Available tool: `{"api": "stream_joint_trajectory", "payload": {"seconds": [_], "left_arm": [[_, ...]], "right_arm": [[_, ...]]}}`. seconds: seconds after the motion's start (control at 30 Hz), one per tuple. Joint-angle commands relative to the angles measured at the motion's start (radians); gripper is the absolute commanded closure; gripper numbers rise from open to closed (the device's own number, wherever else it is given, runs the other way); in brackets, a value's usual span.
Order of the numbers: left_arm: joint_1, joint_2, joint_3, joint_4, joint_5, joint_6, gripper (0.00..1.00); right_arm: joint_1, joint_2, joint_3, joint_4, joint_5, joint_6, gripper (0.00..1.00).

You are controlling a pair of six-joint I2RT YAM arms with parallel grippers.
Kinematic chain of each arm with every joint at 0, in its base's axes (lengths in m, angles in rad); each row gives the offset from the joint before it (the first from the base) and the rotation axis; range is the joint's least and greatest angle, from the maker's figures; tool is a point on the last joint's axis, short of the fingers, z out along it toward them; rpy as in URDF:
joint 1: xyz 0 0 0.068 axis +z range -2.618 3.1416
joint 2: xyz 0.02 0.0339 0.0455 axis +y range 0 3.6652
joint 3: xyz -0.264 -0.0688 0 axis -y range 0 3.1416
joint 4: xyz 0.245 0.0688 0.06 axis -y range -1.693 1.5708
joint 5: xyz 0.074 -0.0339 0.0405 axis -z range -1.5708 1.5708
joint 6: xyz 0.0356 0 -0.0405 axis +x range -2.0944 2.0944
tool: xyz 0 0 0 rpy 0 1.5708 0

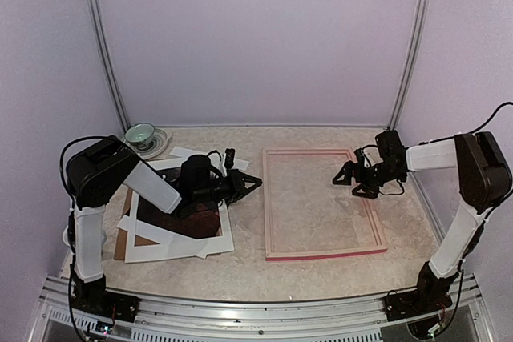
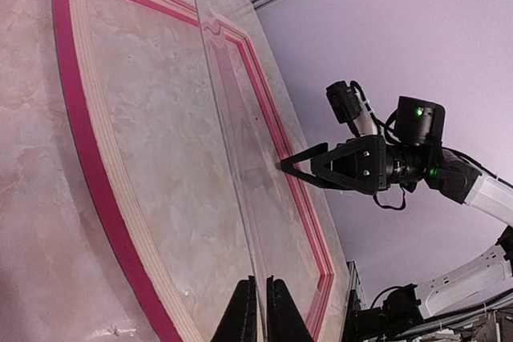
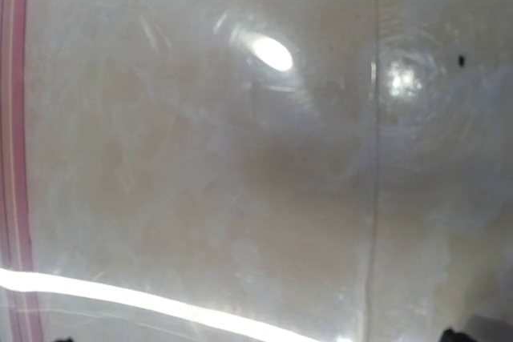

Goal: Put the photo into the frame
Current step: Adjust the glass panel to frame the body.

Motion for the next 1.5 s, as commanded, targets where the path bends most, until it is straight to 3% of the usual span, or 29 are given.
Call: {"api": "stream_joint_trajectory", "payload": {"seconds": [0.0, 0.33, 0.47, 0.63, 1.0, 1.47], "left_arm": [[0.008, -0.036, -0.008, 0.099, 0.041, -0.006, 0.93], [0.024, -0.031, -0.015, 0.158, 0.06, -0.031, 0.92], [0.054, 0.017, -0.018, 0.268, 0.081, -0.102, 0.92], [0.088, 0.085, 0.029, 0.272, 0.1, -0.132, 0.92], [0.131, 0.177, 0.083, 0.15, 0.089, -0.156, 0.86], [0.119, 0.157, 0.134, -0.186, -0.013, -0.003, 0.81]], "right_arm": [[-0.009, 0.046, 0.002, 0.046, -0.039, 0.018, 0.01], [0.025, 0.113, 0.036, 0.095, -0.098, 0.055, 0.01], [0.031, 0.134, 0.038, 0.135, -0.122, 0.084, 0.01], [0.032, 0.135, 0.038, 0.148, -0.124, 0.1, 0.01], [0.032, 0.104, 0.04, 0.131, -0.106, 0.105, 0.01], [0.032, 0.145, 0.07, 0.187, -0.104, 0.177, 0.01]]}}
